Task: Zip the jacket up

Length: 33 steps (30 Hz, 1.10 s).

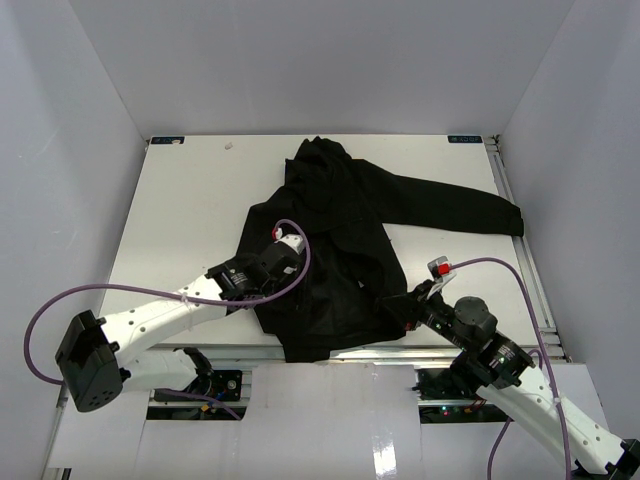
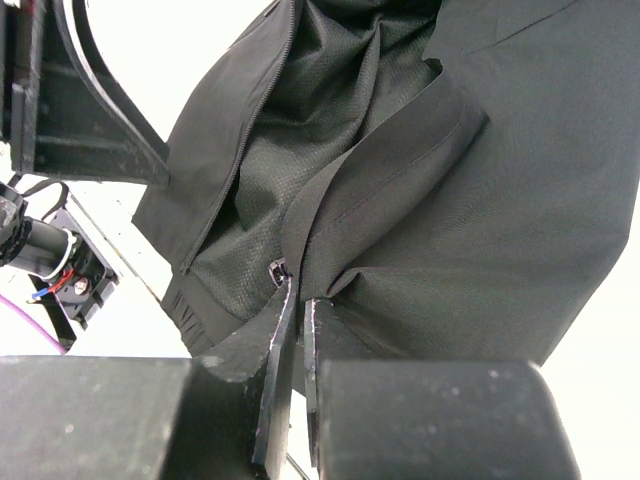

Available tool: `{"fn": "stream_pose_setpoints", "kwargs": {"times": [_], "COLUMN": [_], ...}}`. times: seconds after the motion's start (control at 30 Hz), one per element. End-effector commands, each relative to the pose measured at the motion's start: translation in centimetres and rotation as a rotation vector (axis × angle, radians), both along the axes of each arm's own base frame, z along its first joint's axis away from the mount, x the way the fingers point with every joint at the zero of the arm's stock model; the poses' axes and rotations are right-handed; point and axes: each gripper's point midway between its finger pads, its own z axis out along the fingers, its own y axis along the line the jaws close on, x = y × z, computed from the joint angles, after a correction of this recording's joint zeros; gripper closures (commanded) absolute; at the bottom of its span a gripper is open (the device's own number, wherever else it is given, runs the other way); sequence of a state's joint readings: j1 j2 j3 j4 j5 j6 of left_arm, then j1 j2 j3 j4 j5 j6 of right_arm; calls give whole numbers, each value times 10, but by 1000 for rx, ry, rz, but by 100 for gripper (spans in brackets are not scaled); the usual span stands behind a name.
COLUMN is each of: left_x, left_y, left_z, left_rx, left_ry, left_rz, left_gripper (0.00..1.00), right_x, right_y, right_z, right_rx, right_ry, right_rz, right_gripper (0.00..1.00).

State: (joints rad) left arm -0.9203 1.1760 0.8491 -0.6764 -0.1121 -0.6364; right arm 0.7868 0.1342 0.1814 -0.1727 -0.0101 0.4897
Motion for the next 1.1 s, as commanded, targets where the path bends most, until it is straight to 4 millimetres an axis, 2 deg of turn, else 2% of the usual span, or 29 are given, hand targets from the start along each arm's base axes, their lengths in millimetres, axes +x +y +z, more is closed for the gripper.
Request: {"fn": "stream_pose_setpoints", "kwargs": {"times": [0.0,0.13,0.23,0.4,0.5,0.6,0.73,0.87,0.9,0.97,1.07], "left_x": [-19,-21,-24,-45,-45,-41,-43,-49,-49,-49,-50], "left_y": [12,20,8,-11,-24,-22,-16,-6,-3,-2,0], "left_z": [-20,-34,-43,-69,-68,-70,-85,-104,-108,-109,-106], "left_rx": [44,81,31,-54,-110,-84,-29,16,28,20,3], "left_ry": [85,104,134,231,224,204,232,258,256,251,240], "left_rz": [10,44,31,-37,-63,-44,-16,14,25,28,27], "left_gripper": [38,35,35,35,34,32,36,53,60,80,97], "right_x": [-1,-3,-2,-2,-2,-2,-3,-4,-4,-4,-4], "right_y": [1,3,2,2,2,1,1,0,0,0,0], "right_z": [31,32,30,28,27,26,30,32,32,33,33], "right_rx": [61,72,68,69,62,58,72,79,77,78,76], "right_ry": [-64,-66,-64,-66,-63,-63,-70,-71,-69,-71,-72], "right_rz": [6,20,14,16,16,14,14,15,14,16,13], "right_gripper": [92,92,92,92,92,92,92,92,92,92,92]}}
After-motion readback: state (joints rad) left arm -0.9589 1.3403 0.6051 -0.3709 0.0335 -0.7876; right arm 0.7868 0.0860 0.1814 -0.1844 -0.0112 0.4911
